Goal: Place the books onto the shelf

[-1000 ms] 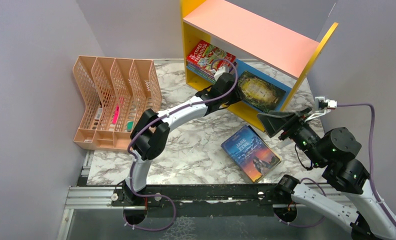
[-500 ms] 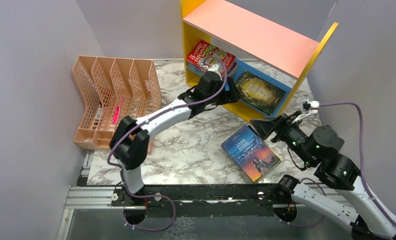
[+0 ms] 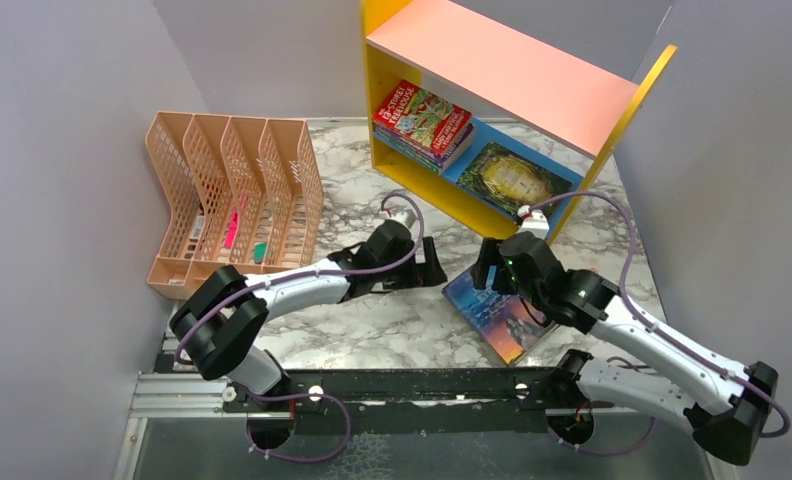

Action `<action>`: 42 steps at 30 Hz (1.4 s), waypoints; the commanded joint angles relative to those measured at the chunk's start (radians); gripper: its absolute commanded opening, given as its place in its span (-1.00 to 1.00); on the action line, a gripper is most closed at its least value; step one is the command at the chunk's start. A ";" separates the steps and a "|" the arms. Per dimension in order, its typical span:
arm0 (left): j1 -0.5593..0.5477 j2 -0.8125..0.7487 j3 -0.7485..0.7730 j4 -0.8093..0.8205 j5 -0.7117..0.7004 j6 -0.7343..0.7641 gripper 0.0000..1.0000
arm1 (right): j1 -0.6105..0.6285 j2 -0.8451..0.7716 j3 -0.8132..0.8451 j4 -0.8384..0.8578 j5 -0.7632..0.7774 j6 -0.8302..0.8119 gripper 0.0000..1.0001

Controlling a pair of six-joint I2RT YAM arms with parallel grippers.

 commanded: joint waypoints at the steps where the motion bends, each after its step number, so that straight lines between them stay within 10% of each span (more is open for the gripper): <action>1: -0.079 -0.037 -0.122 0.205 0.037 -0.120 0.97 | 0.001 0.069 -0.032 -0.054 0.095 0.083 0.64; 35: -0.231 0.123 -0.290 0.555 -0.117 -0.358 0.50 | -0.096 0.154 -0.133 0.104 0.137 -0.047 0.80; 42: -0.271 0.109 -0.249 0.621 -0.057 -0.344 0.50 | -0.100 0.112 -0.184 0.109 -0.055 0.096 0.69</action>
